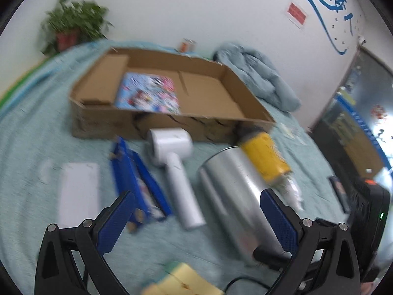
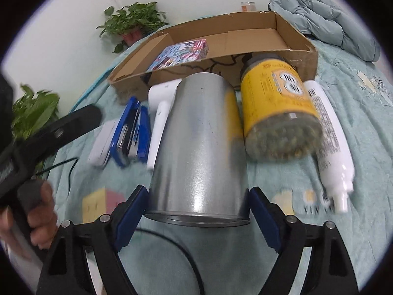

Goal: Organize rigid objects
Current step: 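Move both tools to the silver metal can and grip it, then lift the silver can with both grippers and carry it over the box, then lower the can beside the toy box, open both grippers and withdraw, then move both grippers to the yellow jar and grip its sides, then lift the yellow jar with both grippers and carry it over the box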

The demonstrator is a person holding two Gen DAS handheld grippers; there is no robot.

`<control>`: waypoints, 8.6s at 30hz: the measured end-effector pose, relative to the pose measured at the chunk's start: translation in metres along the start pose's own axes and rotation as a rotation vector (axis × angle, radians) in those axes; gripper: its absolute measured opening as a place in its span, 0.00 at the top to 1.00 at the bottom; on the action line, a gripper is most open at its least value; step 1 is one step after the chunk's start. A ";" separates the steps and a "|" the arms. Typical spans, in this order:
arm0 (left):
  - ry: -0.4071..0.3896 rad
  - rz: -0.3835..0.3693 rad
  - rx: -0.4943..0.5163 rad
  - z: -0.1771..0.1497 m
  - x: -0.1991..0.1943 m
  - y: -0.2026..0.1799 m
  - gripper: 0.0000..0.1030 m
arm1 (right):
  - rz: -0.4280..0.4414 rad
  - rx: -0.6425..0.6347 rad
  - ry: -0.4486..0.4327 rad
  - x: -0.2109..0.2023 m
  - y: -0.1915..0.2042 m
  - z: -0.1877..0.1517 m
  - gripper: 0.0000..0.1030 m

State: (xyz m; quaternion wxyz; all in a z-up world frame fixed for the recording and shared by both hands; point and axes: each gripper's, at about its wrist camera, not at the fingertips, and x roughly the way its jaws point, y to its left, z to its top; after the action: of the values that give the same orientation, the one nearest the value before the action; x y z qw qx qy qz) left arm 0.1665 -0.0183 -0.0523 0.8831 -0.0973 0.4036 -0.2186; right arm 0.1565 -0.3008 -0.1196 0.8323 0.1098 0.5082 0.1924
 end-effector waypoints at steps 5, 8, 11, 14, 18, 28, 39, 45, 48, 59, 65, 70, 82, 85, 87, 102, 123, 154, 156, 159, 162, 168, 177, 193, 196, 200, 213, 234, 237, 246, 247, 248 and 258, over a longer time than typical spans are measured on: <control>0.132 -0.123 0.034 -0.007 0.027 -0.025 0.01 | 0.058 -0.051 0.050 -0.027 0.008 -0.031 0.17; 0.187 -0.156 0.035 -0.012 0.036 -0.033 0.01 | 0.098 -0.037 0.010 -0.042 0.006 -0.028 0.17; 0.241 -0.192 0.020 -0.017 0.046 -0.038 0.02 | 0.151 0.033 0.016 -0.040 -0.010 -0.020 0.17; 0.282 -0.198 -0.010 -0.022 0.055 -0.035 0.03 | 0.163 0.088 0.079 -0.019 -0.020 -0.014 0.18; 0.304 -0.148 -0.016 -0.024 0.065 -0.032 0.04 | 0.226 0.055 0.115 -0.002 -0.010 -0.013 0.18; 0.345 -0.175 -0.021 -0.027 0.082 -0.029 0.12 | 0.168 -0.011 0.125 0.012 0.010 -0.010 0.18; 0.185 -0.155 0.066 0.006 0.034 -0.047 0.16 | 0.086 -0.050 -0.018 -0.012 0.033 0.004 0.18; 0.096 -0.160 0.112 0.041 0.012 -0.053 0.16 | 0.078 -0.091 -0.115 -0.031 0.037 0.031 0.18; 0.067 -0.155 0.131 0.057 0.007 -0.060 0.16 | 0.074 -0.107 -0.155 -0.040 0.037 0.043 0.18; -0.023 -0.151 0.158 0.143 -0.001 -0.060 0.16 | 0.063 -0.169 -0.257 -0.048 0.041 0.104 0.18; -0.026 -0.152 0.146 0.195 0.012 -0.056 0.16 | 0.057 -0.195 -0.272 -0.041 0.036 0.151 0.18; 0.000 -0.147 0.125 0.232 0.041 -0.046 0.16 | 0.056 -0.193 -0.248 -0.029 0.031 0.181 0.18; 0.169 -0.140 0.037 0.246 0.160 0.003 0.16 | 0.070 -0.155 -0.075 0.046 0.002 0.218 0.18; 0.204 -0.134 0.019 0.240 0.187 0.014 0.16 | 0.078 -0.133 -0.036 0.066 -0.008 0.219 0.18; 0.232 -0.135 0.012 0.239 0.202 0.018 0.16 | 0.084 -0.130 -0.012 0.078 -0.013 0.220 0.18; 0.299 -0.078 -0.037 0.215 0.237 0.037 0.18 | 0.170 0.081 0.158 0.129 -0.051 0.210 0.17; -0.150 0.300 0.076 0.097 0.012 0.046 0.74 | -0.166 -0.099 -0.281 -0.011 -0.051 0.113 0.18; 0.018 -0.058 -0.048 0.026 -0.002 -0.006 0.01 | -0.181 -0.184 -0.036 0.003 -0.032 0.029 0.18; 0.068 -0.096 -0.052 0.023 0.014 -0.011 0.01 | -0.145 -0.173 -0.018 0.006 -0.025 0.020 0.16; 0.127 -0.137 -0.054 0.020 0.031 -0.016 0.01 | -0.002 -0.160 -0.061 -0.009 -0.020 0.014 0.15; 0.171 -0.168 -0.048 0.019 0.044 -0.020 0.01 | 0.055 -0.100 -0.100 -0.025 -0.029 0.016 0.15; 0.213 -0.196 -0.025 0.019 0.061 -0.027 0.01 | 0.090 0.066 -0.043 -0.016 -0.063 0.025 0.17; 0.241 -0.211 -0.051 0.021 0.080 -0.026 0.01 | 0.058 0.015 0.017 0.005 -0.046 0.021 0.20; 0.361 -0.178 -0.070 0.000 0.110 -0.029 0.09 | 0.243 0.016 0.054 0.009 -0.032 0.018 0.20; 0.363 -0.158 -0.050 -0.006 0.113 -0.035 0.10 | 0.266 0.014 0.075 0.018 -0.028 0.018 0.20; 0.363 -0.142 -0.031 -0.009 0.116 -0.038 0.10 | 0.263 0.014 0.072 0.025 -0.020 0.018 0.20; 0.335 -0.132 -0.008 -0.007 0.109 -0.042 0.15 | 0.204 -0.034 0.073 0.031 -0.012 0.020 0.16; 0.280 -0.096 0.059 -0.009 0.109 -0.065 0.17 | 0.195 -0.020 0.074 0.032 -0.031 0.027 0.14; 0.283 -0.100 0.055 -0.009 0.109 -0.064 0.17 | 0.197 -0.015 0.070 0.032 -0.031 0.026 0.14; 0.278 -0.118 0.065 -0.005 0.108 -0.062 0.18 | 0.178 -0.009 0.072 0.031 -0.030 0.028 0.14; 0.272 -0.118 0.071 -0.004 0.106 -0.063 0.18 | 0.174 -0.012 0.070 0.030 -0.029 0.029 0.14; 0.266 -0.118 0.075 -0.002 0.104 -0.064 0.18 | 0.172 -0.014 0.065 0.029 -0.028 0.030 0.14; 0.179 -0.124 0.098 0.033 0.076 -0.077 0.18 | 0.160 -0.061 -0.009 0.002 -0.021 0.052 0.14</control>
State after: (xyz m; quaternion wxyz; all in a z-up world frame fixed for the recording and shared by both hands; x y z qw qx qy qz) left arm 0.2115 -0.1222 -0.0549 0.8321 -0.0587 0.4626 -0.3001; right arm 0.2075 -0.3177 -0.1054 0.8194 0.1255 0.4881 0.2729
